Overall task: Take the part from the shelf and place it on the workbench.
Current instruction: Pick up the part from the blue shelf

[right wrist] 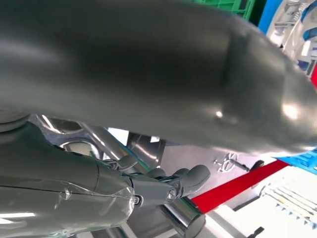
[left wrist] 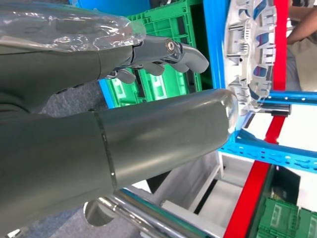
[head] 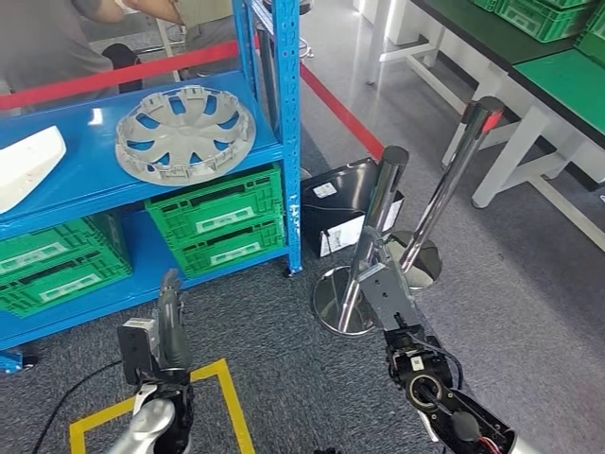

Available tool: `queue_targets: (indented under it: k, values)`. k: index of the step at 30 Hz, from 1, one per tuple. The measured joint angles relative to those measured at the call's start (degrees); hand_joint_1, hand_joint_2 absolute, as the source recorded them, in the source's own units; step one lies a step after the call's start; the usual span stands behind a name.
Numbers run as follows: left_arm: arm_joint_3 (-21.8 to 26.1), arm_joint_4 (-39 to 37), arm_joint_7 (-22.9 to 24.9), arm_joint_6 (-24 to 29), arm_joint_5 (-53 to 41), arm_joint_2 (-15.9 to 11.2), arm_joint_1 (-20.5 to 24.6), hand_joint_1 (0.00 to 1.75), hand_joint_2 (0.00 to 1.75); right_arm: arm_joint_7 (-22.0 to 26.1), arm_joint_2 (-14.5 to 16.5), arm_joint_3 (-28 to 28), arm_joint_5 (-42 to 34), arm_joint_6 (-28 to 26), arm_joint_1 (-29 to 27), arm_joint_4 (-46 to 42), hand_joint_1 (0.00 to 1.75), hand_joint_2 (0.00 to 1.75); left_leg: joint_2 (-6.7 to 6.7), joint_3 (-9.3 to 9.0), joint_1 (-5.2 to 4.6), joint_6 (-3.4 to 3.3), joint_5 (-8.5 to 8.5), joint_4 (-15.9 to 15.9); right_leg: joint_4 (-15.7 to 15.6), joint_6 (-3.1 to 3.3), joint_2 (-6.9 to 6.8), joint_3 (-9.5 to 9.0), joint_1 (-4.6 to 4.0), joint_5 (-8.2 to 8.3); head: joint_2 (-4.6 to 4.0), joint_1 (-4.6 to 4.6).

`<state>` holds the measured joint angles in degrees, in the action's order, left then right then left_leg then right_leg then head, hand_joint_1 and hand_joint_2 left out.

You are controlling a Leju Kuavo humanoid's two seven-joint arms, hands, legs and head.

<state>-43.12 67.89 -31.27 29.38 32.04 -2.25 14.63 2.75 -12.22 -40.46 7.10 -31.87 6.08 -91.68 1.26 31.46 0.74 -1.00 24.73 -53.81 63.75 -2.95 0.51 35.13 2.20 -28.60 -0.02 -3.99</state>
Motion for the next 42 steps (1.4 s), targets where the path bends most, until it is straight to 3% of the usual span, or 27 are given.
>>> queue_targets:
  k: [2, 3, 7, 9, 11, 12, 13, 14, 16, 17, 19, 22, 24, 26, 27, 28, 29, 31, 33, 36, 38, 40, 42]
  values:
    - [0.0, 0.0, 0.0, 0.0, 0.0, 0.0, 0.1, 0.0, 0.0, 0.0, 0.0, 0.0, 0.0, 0.0, 0.0, 0.0, 0.0, 0.0, 0.43, -0.17, -0.07, 0.72, 0.28, -0.2, -6.9, 0.28, 0.55, -2.96, -0.19, 2.89, 0.0, -0.07]
    - [0.0, 0.0, 0.0, 0.0, 0.0, 0.0, 0.1, 0.0, 0.0, 0.0, 0.0, 0.0, 0.0, 0.0, 0.0, 0.0, 0.0, 0.0, 0.6, -0.09, -0.13, 1.07, 0.29, -0.3, -8.4, 0.44, 0.78, -3.49, -0.33, 3.14, 0.0, 0.05]
    - [0.0, 0.0, 0.0, 0.1, -0.1, 0.0, 0.1, 0.0, 0.0, 0.0, 0.0, 0.0, 0.0, 0.1, 0.0, -0.1, 0.0, 0.0, 0.47, 0.4, 0.16, 2.36, 0.89, -1.1, -8.7, 1.83, 0.5, -3.66, -0.53, 3.14, 0.0, 1.0]
    - [0.0, 0.0, 0.0, 0.1, -0.1, 0.0, 0.1, 0.0, 0.0, 0.0, 0.0, 0.0, 0.0, 0.2, 0.1, -0.2, 0.0, 0.0, -0.36, 3.0, 0.22, 2.79, 3.74, -6.5, -9.0, 2.52, 0.03, -3.81, -0.54, 3.2, 0.0, 1.81]
    - [0.0, 0.0, 0.0, 0.1, -0.1, -0.1, 0.0, 0.0, 0.0, 0.1, 0.0, -0.1, 0.0, 0.2, 0.0, -0.2, 0.0, 0.0, -0.67, 7.42, 0.19, 2.98, 6.94, -14.9, -9.0, 2.95, -0.49, -3.82, -0.81, 3.09, 0.0, 2.66]
    - [0.0, 0.0, 0.0, 0.1, -0.1, -0.1, 0.0, 0.0, 0.0, 0.1, 0.0, -0.1, 0.0, 0.3, 0.0, -0.2, 0.0, 0.0, -0.69, 8.96, 0.18, 2.96, 7.39, -17.6, -9.0, 3.07, -0.76, -3.86, -0.96, 3.02, 0.0, 2.92]
    - [0.0, 0.0, 0.0, 0.2, -0.1, -0.1, -0.1, 0.0, 0.0, 0.2, 0.0, -0.1, 0.0, 0.3, 0.0, -0.2, 0.0, 0.0, -0.72, 9.45, 0.15, 2.83, 6.73, -17.9, -9.0, 3.16, -1.01, -3.93, -1.1, 2.94, 0.0, 3.09]
    - [0.0, 0.0, 0.0, 0.2, -0.1, -0.1, -0.1, 0.0, 0.0, 0.3, 0.0, -0.1, 0.0, 0.3, 0.0, -0.2, 0.0, 0.0, -0.84, 8.67, 0.09, 2.55, 5.0, -15.7, -9.0, 3.21, -1.24, -4.07, -1.23, 2.85, 0.0, 3.19]
    - [0.1, 0.0, 0.0, 0.3, -0.1, -0.1, 0.0, 0.0, 0.0, 0.3, 0.0, -0.1, 0.0, 0.3, 0.0, -0.2, 0.0, 0.0, -2.04, 4.96, -0.42, 1.58, 0.77, -7.4, -8.9, 3.14, -1.69, -4.46, -1.52, 2.54, 0.0, 3.32]
    - [0.1, 0.0, 0.0, 0.3, -0.1, -0.1, 0.1, 0.0, 0.0, 0.4, 0.0, -0.1, 0.0, 0.3, 0.0, -0.2, 0.0, 0.0, -2.78, 3.3, -0.74, 1.13, -0.56, -3.8, -8.9, 3.0, -1.89, -4.57, -1.71, 2.36, 0.0, 3.39]
    - [0.1, 0.0, 0.0, 0.4, -0.2, -0.1, 0.2, 0.0, 0.0, 0.4, 0.0, -0.1, 0.0, 0.4, 0.0, -0.2, 0.0, 0.0, -3.53, 2.0, -1.24, 0.62, -1.19, -0.6, -8.9, 2.6, -2.4, -4.68, -2.0, 2.11, 0.0, 3.29]
    - [0.1, 0.0, 0.1, 0.6, -0.3, 0.0, 0.1, 0.0, 0.0, 0.4, -0.1, 0.0, 0.0, 0.5, 0.0, -0.3, 0.0, 0.0, -2.53, 1.7, -0.93, 0.18, -1.34, 0.1, -8.5, 1.86, -2.8, -4.81, -1.97, 1.33, 0.0, 2.87]
    - [0.1, 0.1, 0.1, 0.6, -0.3, 0.0, 0.2, 0.0, 0.0, 0.4, -0.1, 0.0, 0.0, 0.6, 0.0, -0.4, 0.0, 0.0, -1.91, 1.31, -0.57, -0.16, -1.48, 0.6, -4.1, 1.32, -1.87, -3.02, -1.77, -1.33, 0.0, 2.16]
    - [0.1, 0.1, 0.2, 0.6, -0.3, 0.1, 0.1, 0.0, 0.0, 0.4, -0.2, 0.1, 0.0, 0.6, -0.1, -0.4, 0.0, 0.0, -1.18, 1.24, -0.52, -0.34, -1.43, 0.6, 3.9, 1.0, -1.16, 0.82, -1.64, -4.91, 0.0, 1.07]
    - [0.1, 0.1, 0.2, 0.6, -0.3, 0.1, 0.0, 0.0, 0.0, 0.4, -0.2, 0.1, 0.0, 0.6, -0.1, -0.4, 0.0, 0.0, -0.78, 1.2, -0.51, -0.37, -1.38, 0.6, 7.0, 0.91, -1.08, 2.5, -1.6, -5.72, 0.0, 0.58]
    - [0.1, 0.1, 0.2, 0.6, -0.3, 0.1, -0.1, 0.0, 0.0, 0.4, -0.2, 0.1, 0.0, 0.6, -0.2, -0.4, 0.0, 0.0, -0.31, 1.11, -0.49, -0.36, -1.32, 0.5, 8.1, 0.86, -1.04, 3.32, -1.57, -5.41, 0.0, 0.2]
    - [0.1, 0.1, 0.2, 0.6, -0.3, 0.1, -0.1, 0.0, 0.0, 0.4, -0.3, 0.1, 0.0, 0.6, -0.2, -0.4, 0.0, 0.0, 0.16, 0.95, -0.45, -0.28, -1.22, 0.5, 6.8, 0.87, -1.0, 2.99, -1.53, -3.87, 0.0, -0.1]
    - [0.1, 0.1, 0.2, 0.6, -0.3, 0.2, -0.1, 0.0, 0.0, 0.4, -0.3, 0.1, 0.0, 0.7, -0.1, -0.4, 0.0, 0.0, 1.09, 0.5, -0.35, 0.06, -0.86, 0.4, -0.8, 1.04, -0.12, -0.15, -1.34, 0.9, 0.0, -0.58]
    - [0.1, 0.1, 0.2, 0.6, -0.3, 0.2, -0.1, 0.0, 0.0, 0.4, -0.3, 0.1, 0.0, 0.7, -0.1, -0.4, 0.0, 0.0, 1.89, 0.52, -0.41, 0.53, -0.61, 0.0, -7.0, 1.35, 1.2, -2.78, -1.25, 3.41, 0.0, -0.69]
    - [0.1, 0.2, 0.2, 0.6, -0.4, 0.3, -0.1, 0.0, 0.0, 0.4, -0.3, 0.1, 0.0, 0.8, 0.0, -0.4, 0.0, 0.0, 2.64, 0.97, -0.39, 1.24, -0.64, 0.0, -8.4, 2.05, 1.26, -3.25, -1.36, 3.28, 0.0, -0.41]
    - [0.1, 0.3, 0.2, 0.6, -0.4, 0.2, -0.1, 0.0, 0.0, 0.4, -0.3, 0.2, 0.0, 0.9, 0.0, -0.4, 0.0, 0.0, 1.84, 1.75, -0.39, 1.77, 0.61, -1.8, -9.0, 2.73, 0.7, -3.66, -1.16, 3.47, 0.0, -0.13]
    - [0.1, 0.4, 0.2, 0.6, -0.4, 0.2, 0.0, 0.0, 0.0, 0.4, -0.3, 0.3, 0.0, 0.9, 0.0, -0.5, 0.0, 0.0, 0.21, 4.97, -0.31, 2.27, 3.86, -8.4, -9.4, 3.29, -0.04, -3.97, -1.11, 3.53, 0.0, 0.25]
    - [0.1, 0.4, 0.2, 0.6, -0.4, 0.2, -0.1, 0.0, 0.0, 0.4, -0.3, 0.3, 0.0, 1.0, 0.0, -0.4, 0.0, 0.0, -0.53, 9.16, -0.17, 2.62, 6.41, -16.2, -9.4, 3.55, -0.8, -4.01, -1.2, 3.37, 0.0, 0.54]
